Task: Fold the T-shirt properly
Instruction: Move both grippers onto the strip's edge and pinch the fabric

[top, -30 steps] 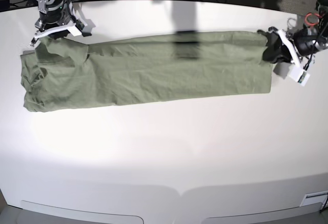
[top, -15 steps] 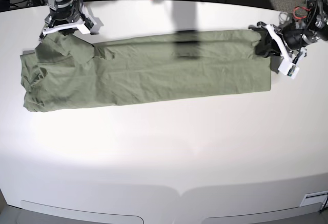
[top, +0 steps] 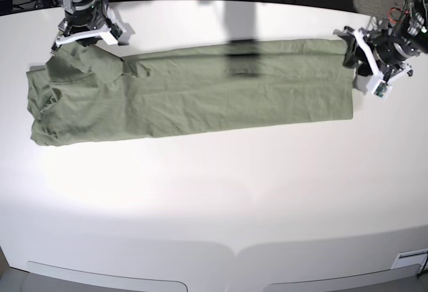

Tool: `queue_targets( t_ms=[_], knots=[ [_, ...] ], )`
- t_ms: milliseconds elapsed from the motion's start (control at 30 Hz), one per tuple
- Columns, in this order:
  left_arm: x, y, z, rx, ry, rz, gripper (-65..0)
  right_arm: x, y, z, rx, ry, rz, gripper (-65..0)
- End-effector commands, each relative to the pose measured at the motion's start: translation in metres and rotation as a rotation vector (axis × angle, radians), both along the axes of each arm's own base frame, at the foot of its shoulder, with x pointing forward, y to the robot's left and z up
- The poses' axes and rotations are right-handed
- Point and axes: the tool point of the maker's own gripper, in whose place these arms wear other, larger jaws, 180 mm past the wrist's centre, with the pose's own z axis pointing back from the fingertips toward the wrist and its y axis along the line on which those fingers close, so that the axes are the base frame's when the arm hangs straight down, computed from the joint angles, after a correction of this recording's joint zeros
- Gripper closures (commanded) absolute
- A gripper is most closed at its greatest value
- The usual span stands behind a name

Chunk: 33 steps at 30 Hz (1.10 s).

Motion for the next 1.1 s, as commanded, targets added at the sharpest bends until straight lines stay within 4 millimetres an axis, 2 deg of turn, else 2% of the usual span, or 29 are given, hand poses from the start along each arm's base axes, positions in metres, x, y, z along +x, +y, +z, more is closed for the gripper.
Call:
queue_targets(
  t_ms=[0, 167, 233, 300, 567, 800, 1067],
  knots=[
    [0.018, -0.001, 0.018, -0.031, -0.079, 0.008, -22.6, 0.008, -0.004, 0.008, -0.015, -0.038, 0.006, 0.0],
    [0.043, -0.015, 0.047, -0.113, -0.178, 0.008, -22.5, 0.008, -0.004, 0.008, -0.015, -0.038, 0.006, 0.0],
    [0.047, -0.022, 0.057, -0.150, -0.205, 0.005, -22.5, 0.009, -0.004, 0.009, -0.020, -0.042, 0.012, 0.0],
    [0.046, -0.037, 0.064, -0.250, -0.209, 0.014, -22.5, 0.013, -0.004, 0.012, -0.040, -0.058, 0.032, 0.0],
    [0.033, -0.107, 0.048, -0.427, -0.166, 0.044, -22.5, 0.048, -0.005, 0.028, -0.055, -0.149, 0.035, 0.0],
    [0.022, -0.133, 0.036, -0.397, -0.113, -0.041, -22.5, 0.089, -0.003, 0.048, -0.062, -0.226, 0.054, 0.0],
    [0.005, -0.165, 0.024, -0.427, -0.047, -0.120, -21.9, 0.124, -0.001, 0.069, -0.074, -0.292, 0.073, 0.0]
  ],
)
